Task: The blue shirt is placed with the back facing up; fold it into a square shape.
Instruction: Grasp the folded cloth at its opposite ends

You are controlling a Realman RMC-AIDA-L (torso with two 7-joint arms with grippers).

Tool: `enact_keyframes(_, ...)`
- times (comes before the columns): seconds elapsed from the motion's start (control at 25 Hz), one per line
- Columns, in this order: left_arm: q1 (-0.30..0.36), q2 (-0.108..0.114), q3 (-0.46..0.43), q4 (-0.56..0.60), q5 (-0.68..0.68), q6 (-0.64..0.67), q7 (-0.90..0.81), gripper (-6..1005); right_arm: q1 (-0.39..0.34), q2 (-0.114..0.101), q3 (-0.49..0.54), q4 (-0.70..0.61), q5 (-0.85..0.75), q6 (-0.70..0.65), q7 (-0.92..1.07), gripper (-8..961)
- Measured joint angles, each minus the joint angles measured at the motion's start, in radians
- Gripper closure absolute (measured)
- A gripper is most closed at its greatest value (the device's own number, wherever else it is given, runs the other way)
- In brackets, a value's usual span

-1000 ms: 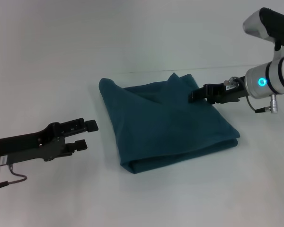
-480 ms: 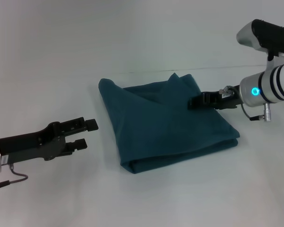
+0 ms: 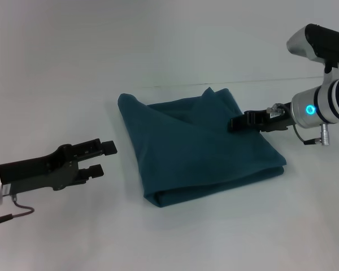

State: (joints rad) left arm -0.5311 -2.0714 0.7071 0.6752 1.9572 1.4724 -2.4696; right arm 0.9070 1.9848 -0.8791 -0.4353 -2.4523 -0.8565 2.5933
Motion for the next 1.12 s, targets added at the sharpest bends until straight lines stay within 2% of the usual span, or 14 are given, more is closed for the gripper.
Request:
enact_keyframes(0.24, -0.004, -0.001, 0.000, 0.000, -0.001, -0.002, 0.000, 110, -0.002, -0.003, 0.000, 0.001, -0.001, -0.002, -0.003, 277)
enact_keyframes(0.72, -0.005, -0.001, -0.021, -0.004, -0.011, -0.004, 0.005, 110, -0.001, 0.019, -0.001, 0.010, -0.002, 0.015, -0.022, 333)
enact_keyframes(1.12, -0.009, -0.003, -0.022, -0.004, -0.014, -0.006, 0.007, 111, -0.006, 0.023, 0.009, -0.015, 0.014, 0.005, -0.019, 379)
